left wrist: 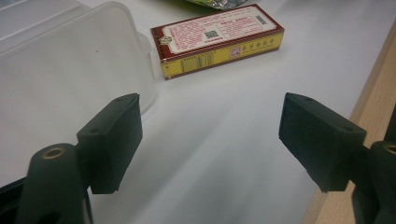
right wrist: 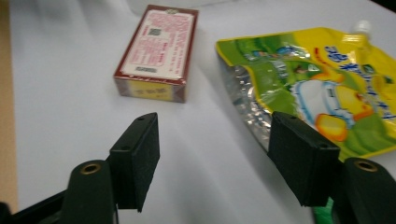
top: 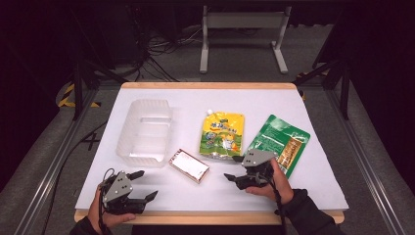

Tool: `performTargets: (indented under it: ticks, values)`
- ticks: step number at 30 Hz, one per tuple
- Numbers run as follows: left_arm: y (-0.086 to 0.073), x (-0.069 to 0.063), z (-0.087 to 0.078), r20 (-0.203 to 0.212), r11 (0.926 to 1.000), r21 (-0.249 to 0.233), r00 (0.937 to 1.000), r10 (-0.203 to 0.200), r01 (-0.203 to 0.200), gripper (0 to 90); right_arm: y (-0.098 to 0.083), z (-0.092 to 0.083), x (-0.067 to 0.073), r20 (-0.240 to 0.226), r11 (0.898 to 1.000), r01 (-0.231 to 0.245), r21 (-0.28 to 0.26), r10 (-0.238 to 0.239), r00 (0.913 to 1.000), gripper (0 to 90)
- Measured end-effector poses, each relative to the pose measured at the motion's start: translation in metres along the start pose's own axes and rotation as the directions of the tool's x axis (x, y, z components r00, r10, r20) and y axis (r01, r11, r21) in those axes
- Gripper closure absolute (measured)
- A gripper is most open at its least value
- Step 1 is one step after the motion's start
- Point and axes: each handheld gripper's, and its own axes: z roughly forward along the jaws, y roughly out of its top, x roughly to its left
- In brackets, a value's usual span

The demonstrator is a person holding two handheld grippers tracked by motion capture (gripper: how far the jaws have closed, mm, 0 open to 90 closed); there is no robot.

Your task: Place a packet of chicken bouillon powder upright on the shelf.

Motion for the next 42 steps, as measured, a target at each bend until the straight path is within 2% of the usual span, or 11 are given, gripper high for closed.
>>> performTargets:
  ticks: [6,11,15,17,18,20,25,29,35,41,42]
  values:
    - [0.007,-0.005,0.009,0.031,0.9999,0.007,0.9994,0.011,-0.012,22.4,0.007,-0.006,-0.029,0.053,0.997,-0.072,-0.027,0.073,0.9959,37.1]
    - [0.019,-0.013,0.025,0.035,0.9985,0.044,0.9989,0.030,-0.032,24.1,0.010,-0.001,-0.059,0.062,0.986,-0.168,-0.015,0.169,0.9837,36.4]
    - [0.033,-0.021,0.038,0.072,0.9982,0.044,0.9968,0.036,-0.039,26.1,0.009,0.008,-0.081,0.026,0.960,-0.280,0.018,0.280,0.9597,30.1]
    - [0.039,-0.024,0.044,0.097,0.9976,0.047,0.9942,0.047,-0.052,28.1,0.007,0.012,-0.092,0.006,0.938,-0.346,0.021,0.345,0.9384,29.4]
    - [0.039,-0.024,0.044,0.097,0.9976,0.047,0.9942,0.047,-0.052,30.1,0.007,0.012,-0.092,0.006,0.938,-0.346,0.021,0.345,0.9384,29.4]
    - [0.046,-0.029,0.052,0.122,0.9963,0.053,0.9907,0.061,-0.068,30.7,0.004,0.017,-0.100,0.006,0.922,-0.386,0.030,0.386,0.9224,29.2]
    - [0.057,-0.036,0.070,0.155,0.9921,0.071,0.9837,0.091,-0.103,38.6,0.000,0.031,-0.110,-0.008,0.894,-0.441,0.085,0.443,0.8966,31.7]
    - [0.065,-0.039,0.079,0.170,0.9892,0.070,0.9787,0.116,-0.129,40.1,-0.002,0.041,-0.111,-0.009,0.876,-0.460,0.142,0.466,0.8847,29.7]
    - [0.071,-0.039,0.087,0.183,0.9886,0.070,0.9759,0.119,-0.134,40.2,-0.010,0.043,-0.119,-0.018,0.833,-0.535,0.143,0.543,0.8396,27.8]
    - [0.073,-0.040,0.089,0.196,0.9875,0.068,0.9723,0.127,-0.142,39.8,-0.009,0.049,-0.118,-0.079,0.826,-0.546,0.141,0.560,0.8250,38.7]
    - [0.072,-0.040,0.090,0.198,0.9875,0.072,0.9724,0.124,-0.140,39.7,-0.011,0.049,-0.120,-0.098,0.808,-0.572,0.140,0.586,0.8044,48.5]
